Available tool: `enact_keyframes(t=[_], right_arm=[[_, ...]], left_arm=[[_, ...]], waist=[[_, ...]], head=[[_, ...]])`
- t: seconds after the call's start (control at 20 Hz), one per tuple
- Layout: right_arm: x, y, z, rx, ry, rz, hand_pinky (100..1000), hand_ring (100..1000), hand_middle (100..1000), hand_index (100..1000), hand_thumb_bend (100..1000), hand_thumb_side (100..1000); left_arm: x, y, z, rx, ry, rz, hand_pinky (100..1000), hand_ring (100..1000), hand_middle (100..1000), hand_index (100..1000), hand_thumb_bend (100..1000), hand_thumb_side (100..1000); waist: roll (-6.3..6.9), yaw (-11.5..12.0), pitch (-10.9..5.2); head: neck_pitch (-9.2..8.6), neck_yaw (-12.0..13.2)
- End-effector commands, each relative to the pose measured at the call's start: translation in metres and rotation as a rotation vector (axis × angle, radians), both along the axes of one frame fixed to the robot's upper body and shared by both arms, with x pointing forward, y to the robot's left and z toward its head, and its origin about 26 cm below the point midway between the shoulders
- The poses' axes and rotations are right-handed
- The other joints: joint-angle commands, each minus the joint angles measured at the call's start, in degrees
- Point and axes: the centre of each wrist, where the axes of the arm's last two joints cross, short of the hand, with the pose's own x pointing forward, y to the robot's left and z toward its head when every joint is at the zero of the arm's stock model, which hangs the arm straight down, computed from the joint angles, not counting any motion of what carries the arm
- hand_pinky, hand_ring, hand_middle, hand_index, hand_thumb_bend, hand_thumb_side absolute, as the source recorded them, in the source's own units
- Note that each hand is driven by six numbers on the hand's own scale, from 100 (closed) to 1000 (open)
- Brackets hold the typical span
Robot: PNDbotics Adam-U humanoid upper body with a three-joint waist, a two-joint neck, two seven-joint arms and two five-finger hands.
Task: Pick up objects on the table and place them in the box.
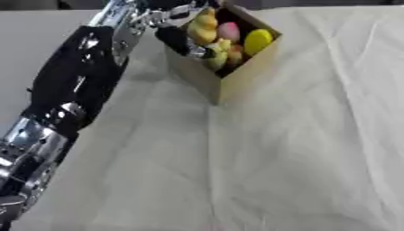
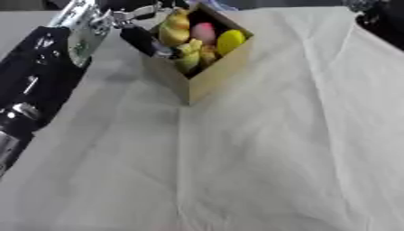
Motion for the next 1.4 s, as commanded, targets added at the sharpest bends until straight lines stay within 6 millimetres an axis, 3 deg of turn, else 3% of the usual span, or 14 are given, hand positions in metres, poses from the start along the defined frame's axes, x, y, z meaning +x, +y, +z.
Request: enact_keyframes(t=[0.05, 0.2, 0.35, 0.55, 0.85, 1.2, 1.4], right_arm=[[-0.005, -0.001, 0.008, -0.002, -0.03, 0.001, 887, 704, 679, 791, 100, 629], [-0.005, -0.003, 0.006, 0.001, -0.03, -0.005, 886, 705, 679, 792, 100, 626], [-0.005, -0.006, 0.004, 0.011, -0.028, -0.014, 887, 706, 681, 794, 100, 632], [-0.005, -0.009, 0.0, 0.038, -0.025, -0.014, 887, 703, 684, 798, 100, 647], [-0.005, -0.011, -0.004, 0.074, -0.019, -0.004, 886, 700, 686, 801, 100, 686], [-0.004, -0.011, -0.015, 0.169, -0.008, 0.037, 892, 715, 700, 812, 100, 715], [-0.004, -0.014, -0.024, 0.22, 0.019, 0.036, 893, 717, 704, 817, 100, 731]], left_arm=[[-0.012, 0.004, 0.032, -0.104, -0.1, -0.013, 829, 779, 783, 886, 282, 596], [-0.037, 0.012, 0.05, -0.315, -0.169, -0.082, 824, 737, 733, 840, 179, 570], [-0.075, 0.03, 0.065, -0.555, -0.2, -0.164, 822, 711, 706, 830, 150, 563], [-0.13, 0.063, 0.06, -0.835, -0.176, -0.245, 822, 689, 684, 837, 146, 603], [-0.183, 0.106, 0.026, -1.156, -0.134, -0.217, 828, 677, 669, 842, 140, 678], [-0.195, 0.146, -0.037, -1.405, -0.045, -0.103, 838, 671, 660, 836, 100, 810], [-0.2, 0.158, -0.063, -1.512, -0.009, -0.063, 842, 674, 664, 837, 114, 830]], waist=[[-0.12, 0.4, -1.82], [-0.19, 1.2, -2.15], [-0.38, 2.3, -2.35], [-0.94, 3.7, -2.5], [-1.98, 4.8, -2.07], [-2.62, 5.5, -1.19], [-2.73, 5.7, -0.74]], head=[[0.39, -0.5], [0.96, -1.3], [1.35, -2.2], [1.58, -3.0], [1.13, -3.7], [-0.15, -4.1], [-0.71, -4.2]])
